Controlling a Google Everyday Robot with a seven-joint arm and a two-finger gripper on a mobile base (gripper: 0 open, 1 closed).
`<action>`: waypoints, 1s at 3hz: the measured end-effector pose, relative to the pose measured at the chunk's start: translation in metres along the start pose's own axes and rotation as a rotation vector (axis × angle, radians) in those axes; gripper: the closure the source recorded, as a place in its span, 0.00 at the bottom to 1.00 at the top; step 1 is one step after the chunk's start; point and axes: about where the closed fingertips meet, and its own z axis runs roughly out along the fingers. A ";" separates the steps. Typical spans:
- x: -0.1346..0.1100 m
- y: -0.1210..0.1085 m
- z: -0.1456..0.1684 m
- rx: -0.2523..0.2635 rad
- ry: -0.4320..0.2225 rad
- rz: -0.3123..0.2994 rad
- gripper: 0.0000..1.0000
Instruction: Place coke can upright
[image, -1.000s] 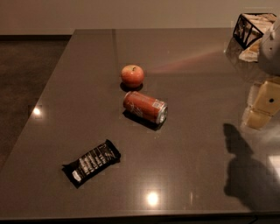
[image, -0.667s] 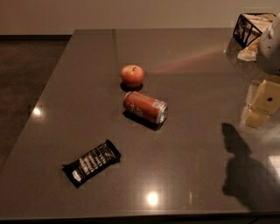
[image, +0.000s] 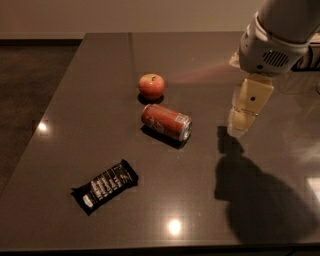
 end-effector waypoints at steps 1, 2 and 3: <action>-0.035 -0.015 0.022 -0.054 -0.015 0.024 0.00; -0.062 -0.018 0.045 -0.095 -0.017 0.050 0.00; -0.082 -0.018 0.065 -0.136 -0.015 0.068 0.00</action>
Offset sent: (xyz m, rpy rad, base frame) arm 0.0470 0.0943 -0.0485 0.0451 0.1872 -0.0436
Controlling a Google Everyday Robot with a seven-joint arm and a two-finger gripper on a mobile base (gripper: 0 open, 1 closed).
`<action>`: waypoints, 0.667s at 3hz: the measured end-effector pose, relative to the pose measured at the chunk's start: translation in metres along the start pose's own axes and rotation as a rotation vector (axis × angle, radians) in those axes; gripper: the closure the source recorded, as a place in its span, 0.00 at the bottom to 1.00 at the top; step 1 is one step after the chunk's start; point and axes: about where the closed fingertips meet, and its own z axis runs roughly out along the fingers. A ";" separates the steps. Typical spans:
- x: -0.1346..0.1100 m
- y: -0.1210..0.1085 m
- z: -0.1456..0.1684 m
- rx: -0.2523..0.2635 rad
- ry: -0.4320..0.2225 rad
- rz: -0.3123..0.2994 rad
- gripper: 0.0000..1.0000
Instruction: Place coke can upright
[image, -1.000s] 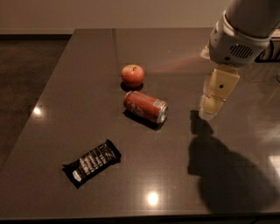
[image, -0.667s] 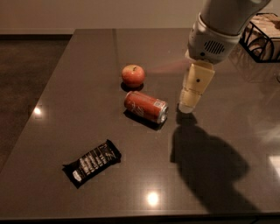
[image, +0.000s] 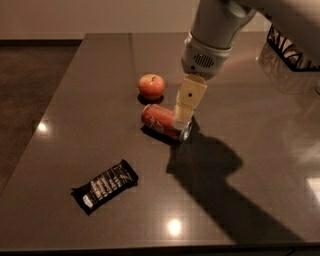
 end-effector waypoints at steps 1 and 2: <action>-0.015 -0.003 0.018 -0.035 0.003 0.014 0.00; -0.030 0.001 0.041 -0.046 0.022 0.027 0.00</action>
Offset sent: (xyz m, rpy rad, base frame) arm 0.0082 0.0439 -0.0488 -0.0301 0.0973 -0.0262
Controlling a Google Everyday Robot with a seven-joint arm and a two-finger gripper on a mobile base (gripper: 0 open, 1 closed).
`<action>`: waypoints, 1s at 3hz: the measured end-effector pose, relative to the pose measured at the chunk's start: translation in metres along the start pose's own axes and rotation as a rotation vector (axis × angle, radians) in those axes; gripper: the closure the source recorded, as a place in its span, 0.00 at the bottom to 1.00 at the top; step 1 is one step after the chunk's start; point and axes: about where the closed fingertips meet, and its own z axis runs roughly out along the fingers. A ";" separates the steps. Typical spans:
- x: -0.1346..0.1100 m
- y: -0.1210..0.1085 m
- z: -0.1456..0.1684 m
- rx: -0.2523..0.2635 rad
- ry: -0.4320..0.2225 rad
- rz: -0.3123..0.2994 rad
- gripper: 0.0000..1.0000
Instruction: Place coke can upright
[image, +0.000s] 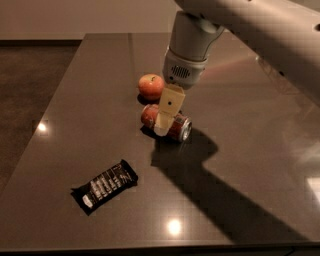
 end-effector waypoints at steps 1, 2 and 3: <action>-0.007 0.009 0.016 -0.008 0.026 0.004 0.00; -0.017 0.020 0.033 -0.015 0.065 0.010 0.00; -0.024 0.024 0.043 -0.014 0.095 0.018 0.18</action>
Offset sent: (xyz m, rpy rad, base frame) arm -0.0257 0.0447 -0.0448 -0.1148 0.0737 -0.0132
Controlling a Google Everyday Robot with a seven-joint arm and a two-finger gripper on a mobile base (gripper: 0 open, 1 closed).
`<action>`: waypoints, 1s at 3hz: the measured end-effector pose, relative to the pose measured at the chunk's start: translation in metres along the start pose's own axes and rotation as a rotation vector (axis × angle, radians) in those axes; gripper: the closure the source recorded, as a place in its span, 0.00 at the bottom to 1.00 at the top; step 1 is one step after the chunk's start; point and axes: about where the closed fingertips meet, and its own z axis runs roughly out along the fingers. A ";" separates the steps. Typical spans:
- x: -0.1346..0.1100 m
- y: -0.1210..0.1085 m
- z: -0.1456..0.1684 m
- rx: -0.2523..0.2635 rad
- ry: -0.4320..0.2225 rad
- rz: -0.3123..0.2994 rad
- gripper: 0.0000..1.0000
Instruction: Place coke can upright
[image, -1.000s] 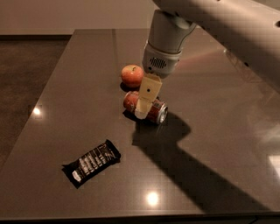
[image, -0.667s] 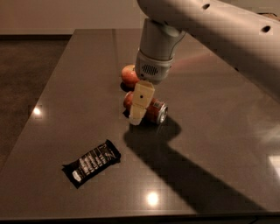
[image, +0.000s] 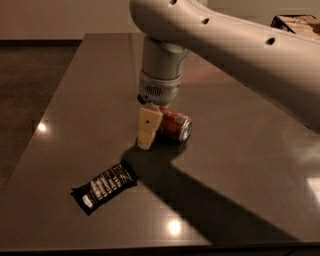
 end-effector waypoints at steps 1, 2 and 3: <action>-0.001 -0.001 0.002 -0.018 -0.012 0.001 0.41; 0.003 -0.007 -0.004 -0.054 -0.102 0.009 0.64; 0.015 -0.016 -0.026 -0.085 -0.243 0.029 0.88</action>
Offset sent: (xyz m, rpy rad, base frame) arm 0.0073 -0.0243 0.0165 0.2791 0.0583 -0.0271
